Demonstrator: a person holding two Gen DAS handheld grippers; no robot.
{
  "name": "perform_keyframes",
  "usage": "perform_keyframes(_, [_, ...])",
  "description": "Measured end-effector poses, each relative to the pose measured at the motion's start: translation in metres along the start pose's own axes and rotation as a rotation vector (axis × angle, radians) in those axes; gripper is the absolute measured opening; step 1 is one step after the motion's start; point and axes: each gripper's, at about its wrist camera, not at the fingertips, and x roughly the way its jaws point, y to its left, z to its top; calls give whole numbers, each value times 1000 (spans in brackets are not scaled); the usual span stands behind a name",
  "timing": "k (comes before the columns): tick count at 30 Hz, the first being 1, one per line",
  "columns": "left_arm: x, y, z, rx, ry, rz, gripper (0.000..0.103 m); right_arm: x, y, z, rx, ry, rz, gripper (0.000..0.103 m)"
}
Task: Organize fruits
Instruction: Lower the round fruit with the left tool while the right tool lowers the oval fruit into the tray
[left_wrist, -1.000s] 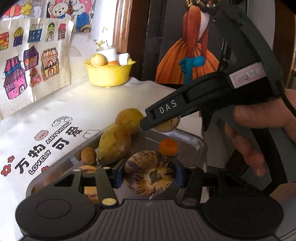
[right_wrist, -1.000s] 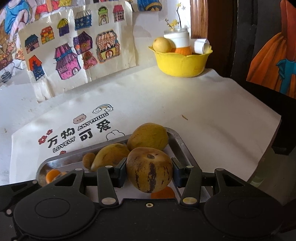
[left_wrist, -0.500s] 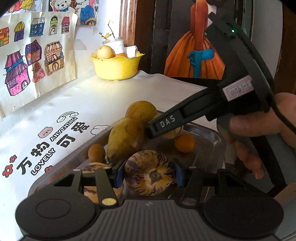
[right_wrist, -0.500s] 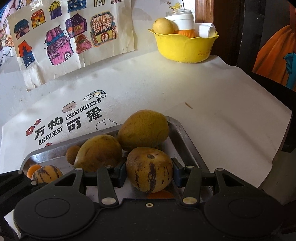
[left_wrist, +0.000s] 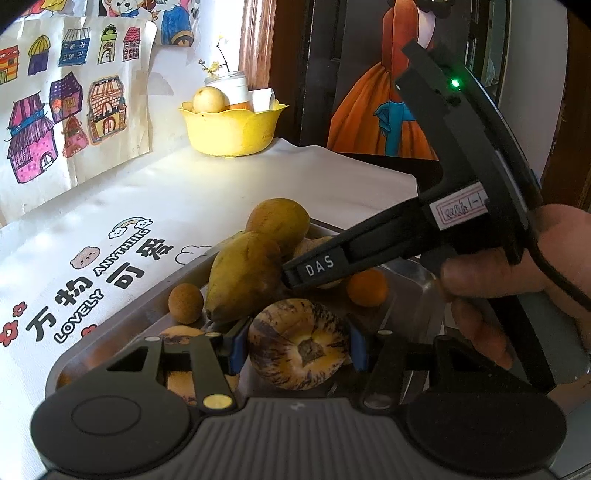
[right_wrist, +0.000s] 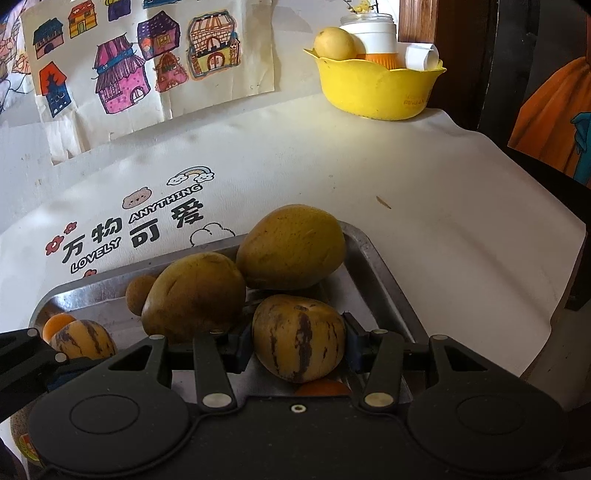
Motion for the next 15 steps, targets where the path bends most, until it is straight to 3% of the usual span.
perform_keyframes(15, [-1,-2,-1,16,3,-11,62,-1,0,1,-5,11,0,53])
